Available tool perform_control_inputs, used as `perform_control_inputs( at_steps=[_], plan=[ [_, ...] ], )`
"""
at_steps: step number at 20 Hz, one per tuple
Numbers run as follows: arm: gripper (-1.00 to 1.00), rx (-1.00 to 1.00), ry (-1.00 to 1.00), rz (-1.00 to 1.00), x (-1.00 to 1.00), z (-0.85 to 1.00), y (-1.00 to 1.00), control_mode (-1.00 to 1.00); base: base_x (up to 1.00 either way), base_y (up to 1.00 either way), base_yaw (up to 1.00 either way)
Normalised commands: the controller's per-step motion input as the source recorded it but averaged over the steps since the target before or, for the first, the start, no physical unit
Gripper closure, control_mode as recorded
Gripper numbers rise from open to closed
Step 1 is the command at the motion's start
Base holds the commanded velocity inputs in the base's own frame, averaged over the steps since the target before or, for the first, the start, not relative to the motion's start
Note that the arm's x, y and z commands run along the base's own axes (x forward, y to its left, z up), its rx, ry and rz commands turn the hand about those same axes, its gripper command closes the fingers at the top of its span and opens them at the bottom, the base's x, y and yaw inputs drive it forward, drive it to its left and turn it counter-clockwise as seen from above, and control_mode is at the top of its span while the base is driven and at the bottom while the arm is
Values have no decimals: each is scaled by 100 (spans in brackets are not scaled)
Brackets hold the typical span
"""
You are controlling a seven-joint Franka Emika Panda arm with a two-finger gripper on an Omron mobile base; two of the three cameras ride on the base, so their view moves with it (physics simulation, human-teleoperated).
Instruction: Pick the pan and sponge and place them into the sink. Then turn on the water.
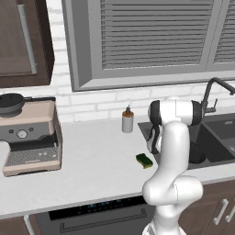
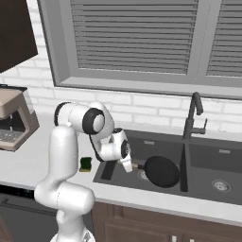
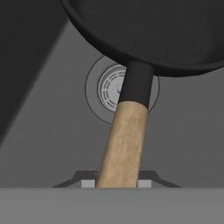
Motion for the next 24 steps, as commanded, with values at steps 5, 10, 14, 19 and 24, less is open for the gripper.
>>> perform_control_inputs(
  at_steps=[5, 10, 14, 19, 24],
  plan=[
    [100, 2, 0, 0, 3, -38, 0, -100, 0, 0, 0],
    [100, 13, 0, 0, 0, -30, 0, -100, 0, 0, 0],
    [100, 17, 0, 0, 0, -29, -1, -100, 0, 0, 0],
    [-100, 9, 0, 0, 0, -16, 0, -100, 0, 0, 0],
    [-100, 0, 0, 0, 0, 0, 0, -100, 0, 0, 0]
  ],
)
